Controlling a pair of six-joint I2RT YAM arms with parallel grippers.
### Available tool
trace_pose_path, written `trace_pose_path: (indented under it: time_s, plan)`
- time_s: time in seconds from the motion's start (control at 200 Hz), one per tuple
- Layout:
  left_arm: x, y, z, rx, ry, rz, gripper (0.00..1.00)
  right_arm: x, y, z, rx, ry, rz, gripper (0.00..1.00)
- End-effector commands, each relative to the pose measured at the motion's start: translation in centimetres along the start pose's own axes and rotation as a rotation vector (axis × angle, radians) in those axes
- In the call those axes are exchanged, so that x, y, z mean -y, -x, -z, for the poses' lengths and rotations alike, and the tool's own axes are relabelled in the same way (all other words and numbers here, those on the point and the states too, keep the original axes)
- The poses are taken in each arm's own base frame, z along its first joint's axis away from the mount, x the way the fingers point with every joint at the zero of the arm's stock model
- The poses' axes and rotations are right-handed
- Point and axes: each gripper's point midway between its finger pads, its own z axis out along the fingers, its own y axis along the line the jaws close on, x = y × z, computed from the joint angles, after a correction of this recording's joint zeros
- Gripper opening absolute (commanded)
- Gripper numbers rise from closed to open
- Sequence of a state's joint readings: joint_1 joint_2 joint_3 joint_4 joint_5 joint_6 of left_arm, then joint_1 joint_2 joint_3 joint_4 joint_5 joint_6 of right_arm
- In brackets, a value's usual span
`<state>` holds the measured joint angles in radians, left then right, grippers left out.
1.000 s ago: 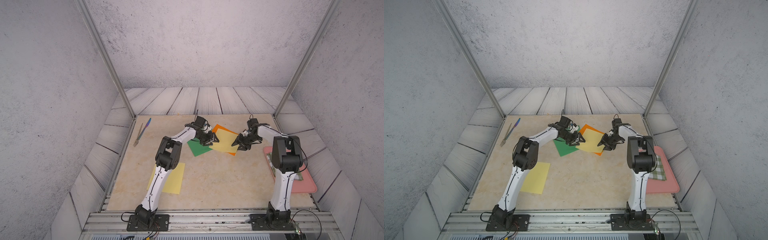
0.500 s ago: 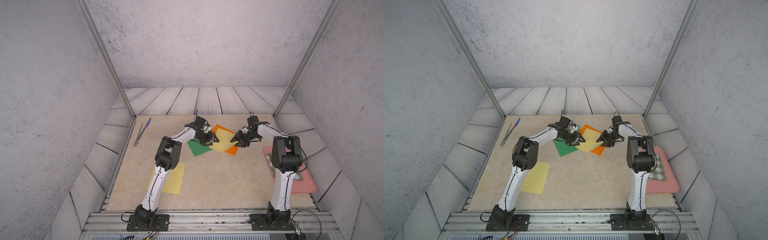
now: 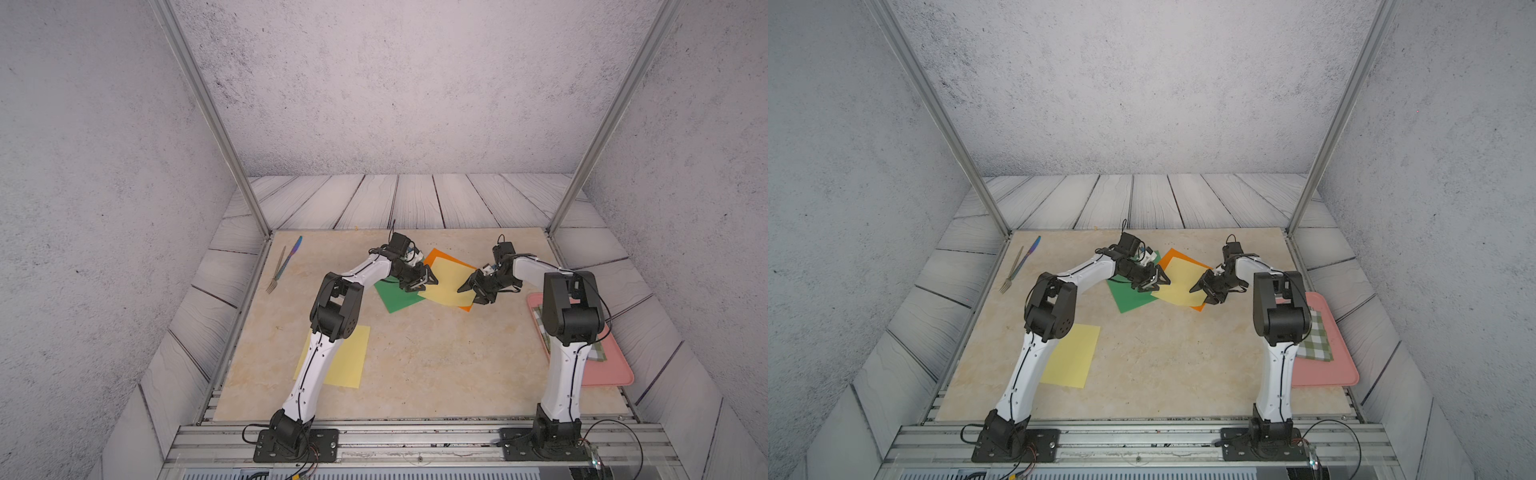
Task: Sort the scattered colored papers by color
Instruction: Pick up the colored paper from the center of the board.
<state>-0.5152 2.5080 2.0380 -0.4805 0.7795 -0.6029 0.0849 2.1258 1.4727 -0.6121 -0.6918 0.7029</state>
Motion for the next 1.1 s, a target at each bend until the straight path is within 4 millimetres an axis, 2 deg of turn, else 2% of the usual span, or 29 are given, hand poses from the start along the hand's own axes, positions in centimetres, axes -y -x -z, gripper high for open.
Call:
trace_pose_path:
  time_s: [0.0, 0.195, 0.42, 0.701, 0.801, 0.881, 0.986, 1.066, 1.076, 1.096]
  plan:
    - [-4.9, -4.9, -2.5, -0.146, 0.111, 0.145, 0.65, 0.3, 0.6, -1.2, -0.001, 0.012, -0.027, 0.47]
    - [-5.0, -5.1, -2.4, -0.15, 0.112, 0.144, 0.65, 0.3, 1.6, -1.3, 0.029, 0.011, -0.036, 0.42]
    - [-5.1, -5.3, -2.5, -0.157, 0.111, 0.149, 0.65, 0.5, 2.1, -1.3, 0.045, 0.012, -0.054, 0.29]
    - [-5.2, -4.7, -2.1, -0.141, 0.107, 0.145, 0.65, 0.5, 1.7, -1.1, 0.045, 0.013, -0.056, 0.06]
    - [-4.5, -3.2, -1.0, -0.103, 0.101, 0.122, 0.65, 0.4, 1.6, -1.0, 0.038, 0.017, -0.051, 0.01]
    - [-3.2, -1.2, 0.6, -0.057, 0.083, 0.094, 0.66, 0.3, 1.3, -0.8, 0.032, 0.013, -0.036, 0.0]
    - [-0.4, 1.8, 3.5, 0.021, 0.047, 0.04, 0.68, 0.1, 1.0, -0.2, 0.025, -0.001, -0.002, 0.0]
    - [0.9, 3.6, 5.2, 0.066, 0.03, 0.015, 0.69, -0.4, 0.7, 0.6, 0.026, -0.008, 0.036, 0.0]
    - [2.0, 4.0, 6.2, 0.086, 0.02, -0.003, 0.69, -0.5, 0.7, 0.7, 0.026, -0.008, 0.041, 0.0]
    - [2.7, 4.3, 7.0, 0.1, 0.012, -0.013, 0.69, -0.8, 0.6, 1.0, 0.031, -0.008, 0.052, 0.0]
